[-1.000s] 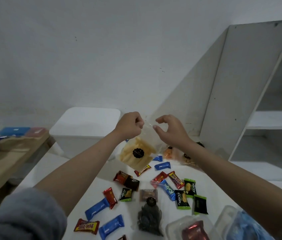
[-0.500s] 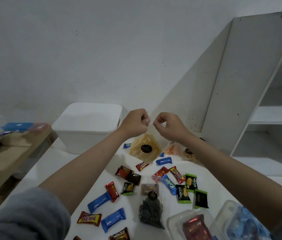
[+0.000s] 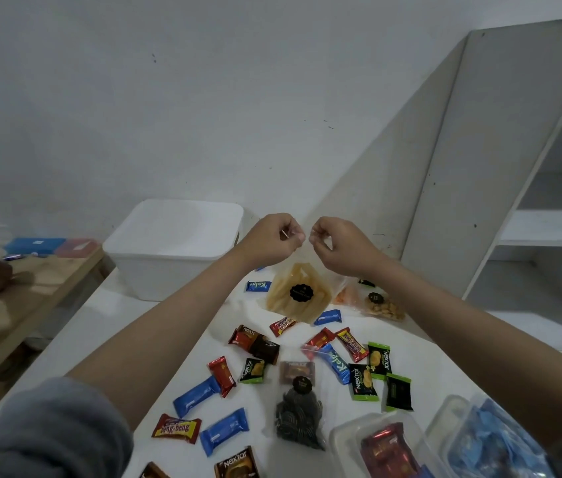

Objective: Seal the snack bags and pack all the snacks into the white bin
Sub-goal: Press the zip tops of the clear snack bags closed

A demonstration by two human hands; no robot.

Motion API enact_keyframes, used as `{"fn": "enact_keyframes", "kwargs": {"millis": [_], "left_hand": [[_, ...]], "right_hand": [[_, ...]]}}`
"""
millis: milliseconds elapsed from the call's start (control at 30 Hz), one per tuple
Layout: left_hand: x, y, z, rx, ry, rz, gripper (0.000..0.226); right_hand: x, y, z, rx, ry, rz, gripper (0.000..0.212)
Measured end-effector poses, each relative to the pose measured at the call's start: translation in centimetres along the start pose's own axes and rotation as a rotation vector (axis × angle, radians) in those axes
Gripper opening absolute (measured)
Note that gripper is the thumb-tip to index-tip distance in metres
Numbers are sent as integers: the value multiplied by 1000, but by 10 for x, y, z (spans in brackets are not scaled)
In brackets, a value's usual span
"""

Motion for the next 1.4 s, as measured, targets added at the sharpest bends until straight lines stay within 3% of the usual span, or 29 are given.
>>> {"fn": "enact_keyframes", "kwargs": {"millis": [267, 533, 1000, 1400], "left_hand": [[-3, 0, -7, 87, -44, 20, 9], [-6, 9, -8, 31, -12, 65, 12], [-1, 3, 3, 88, -51, -44, 6], [-2, 4, 1, 58, -65, 49, 8]], "right_hand": [[0, -1, -5, 28, 15, -43, 14], [0, 6, 2, 73, -32, -47, 9], [-1, 8, 5, 64, 39, -43, 8], [2, 7, -5, 89, 81, -4, 7]]}}
Point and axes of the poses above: each hand's wrist, its own x-axis towards the middle knuckle, its own y-axis out of the back of the hand, z = x × y, the point moved 1 cm from there along x, towards the middle knuckle, and after that the axes turned 7 degrees about -y, right-handed, at the moved point
